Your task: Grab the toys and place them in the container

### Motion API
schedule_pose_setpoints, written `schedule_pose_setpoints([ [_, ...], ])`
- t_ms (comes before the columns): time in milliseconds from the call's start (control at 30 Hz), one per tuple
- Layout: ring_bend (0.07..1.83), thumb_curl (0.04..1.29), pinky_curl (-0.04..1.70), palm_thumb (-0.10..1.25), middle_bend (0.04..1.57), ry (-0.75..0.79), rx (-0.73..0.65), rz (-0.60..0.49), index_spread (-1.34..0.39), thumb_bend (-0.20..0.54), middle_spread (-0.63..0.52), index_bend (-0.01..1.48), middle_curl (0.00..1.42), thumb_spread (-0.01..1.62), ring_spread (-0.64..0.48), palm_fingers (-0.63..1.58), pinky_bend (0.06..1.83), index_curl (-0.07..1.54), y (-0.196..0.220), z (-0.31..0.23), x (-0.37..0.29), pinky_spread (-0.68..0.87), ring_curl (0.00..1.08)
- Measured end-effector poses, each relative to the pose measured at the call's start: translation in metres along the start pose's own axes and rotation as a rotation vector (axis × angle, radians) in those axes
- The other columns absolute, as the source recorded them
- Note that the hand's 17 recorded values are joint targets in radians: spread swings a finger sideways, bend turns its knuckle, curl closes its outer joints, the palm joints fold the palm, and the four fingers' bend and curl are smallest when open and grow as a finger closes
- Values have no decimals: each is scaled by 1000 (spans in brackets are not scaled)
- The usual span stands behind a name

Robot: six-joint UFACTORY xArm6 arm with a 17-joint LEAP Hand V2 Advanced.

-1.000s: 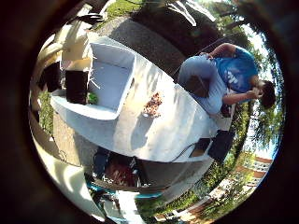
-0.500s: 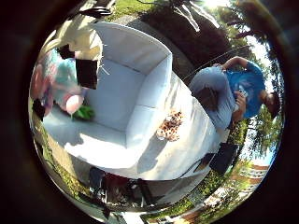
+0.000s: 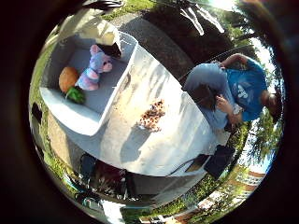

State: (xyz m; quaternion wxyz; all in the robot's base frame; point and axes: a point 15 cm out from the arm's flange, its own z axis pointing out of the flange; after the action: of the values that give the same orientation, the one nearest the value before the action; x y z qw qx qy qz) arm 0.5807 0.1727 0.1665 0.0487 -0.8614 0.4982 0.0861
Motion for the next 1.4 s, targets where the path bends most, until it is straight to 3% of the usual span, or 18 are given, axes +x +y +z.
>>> schedule_pose_setpoints([
  [267, 528, 449, 363, 642, 199, 114, -41, 151, -148, -38, 122, 177, 396, 1113, 278, 96, 677, 192, 63, -17, 146, 470, 306],
  [467, 496, 421, 327, 614, 176, 144, -151, 156, -127, -35, 99, 172, 374, 1126, 269, 91, 623, 223, 95, 35, 193, 454, 302],
  [667, 478, 393, 312, 585, 170, 137, -157, 144, -131, -36, 96, 162, 355, 1129, 267, 88, 628, 232, 99, 94, 218, 449, 300],
  [967, 455, 360, 296, 593, 163, 187, -237, -57, -269, -27, 39, 167, 326, 1106, 243, 39, 643, 237, 87, 162, 199, 427, 302],
  [1400, 407, 358, 273, 679, 161, 353, -270, -244, -337, -25, 18, 187, 306, 1063, 236, 70, 656, 261, 56, 188, 183, 429, 299],
])
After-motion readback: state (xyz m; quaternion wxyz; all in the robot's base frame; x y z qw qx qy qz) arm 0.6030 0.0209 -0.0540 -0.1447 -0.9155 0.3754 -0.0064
